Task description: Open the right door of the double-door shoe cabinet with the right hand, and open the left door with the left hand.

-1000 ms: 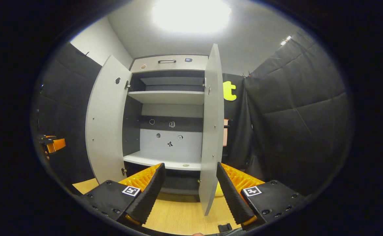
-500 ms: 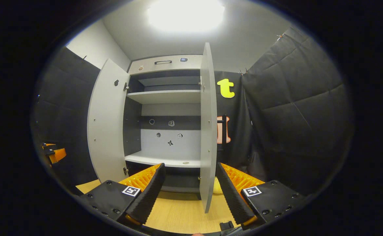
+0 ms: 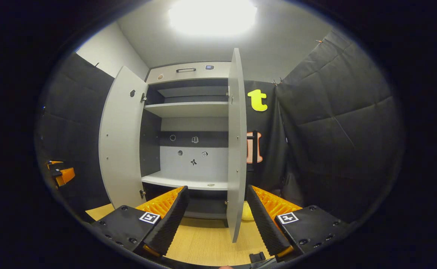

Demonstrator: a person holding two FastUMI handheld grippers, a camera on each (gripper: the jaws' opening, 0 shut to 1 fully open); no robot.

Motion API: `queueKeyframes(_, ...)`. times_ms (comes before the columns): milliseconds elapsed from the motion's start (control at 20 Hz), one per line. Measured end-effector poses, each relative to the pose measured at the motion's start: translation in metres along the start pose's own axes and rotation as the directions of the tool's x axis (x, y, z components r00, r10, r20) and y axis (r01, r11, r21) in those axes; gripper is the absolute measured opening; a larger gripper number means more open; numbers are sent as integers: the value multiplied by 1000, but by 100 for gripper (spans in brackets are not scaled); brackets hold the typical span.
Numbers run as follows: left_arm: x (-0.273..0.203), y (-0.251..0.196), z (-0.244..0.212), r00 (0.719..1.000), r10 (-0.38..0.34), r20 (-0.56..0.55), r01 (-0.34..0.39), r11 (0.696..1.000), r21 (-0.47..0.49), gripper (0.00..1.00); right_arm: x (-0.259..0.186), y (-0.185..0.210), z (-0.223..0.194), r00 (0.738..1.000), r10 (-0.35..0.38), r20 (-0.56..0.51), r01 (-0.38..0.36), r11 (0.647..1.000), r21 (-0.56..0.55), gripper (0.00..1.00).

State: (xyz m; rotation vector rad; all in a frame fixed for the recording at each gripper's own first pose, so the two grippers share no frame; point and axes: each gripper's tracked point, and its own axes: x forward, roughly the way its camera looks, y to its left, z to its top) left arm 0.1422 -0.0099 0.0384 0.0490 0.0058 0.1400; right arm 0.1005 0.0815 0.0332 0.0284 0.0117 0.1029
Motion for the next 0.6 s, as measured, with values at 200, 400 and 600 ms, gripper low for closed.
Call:
queueKeyframes(200,3,-3,1,1000,-11,-5,11,1000,4,92,2,-2,-1,1000,-7,-4,7,1000,0,97)
queueKeyframes(400,5,-3,1,1000,-10,-5,10,1000,13,92,5,-3,-1,1000,-12,0,12,1000,3,98)
queueKeyframes(600,6,-5,1,1000,-6,-11,6,1000,8,92,8,-5,0,1000,-15,1,15,1000,4,98)
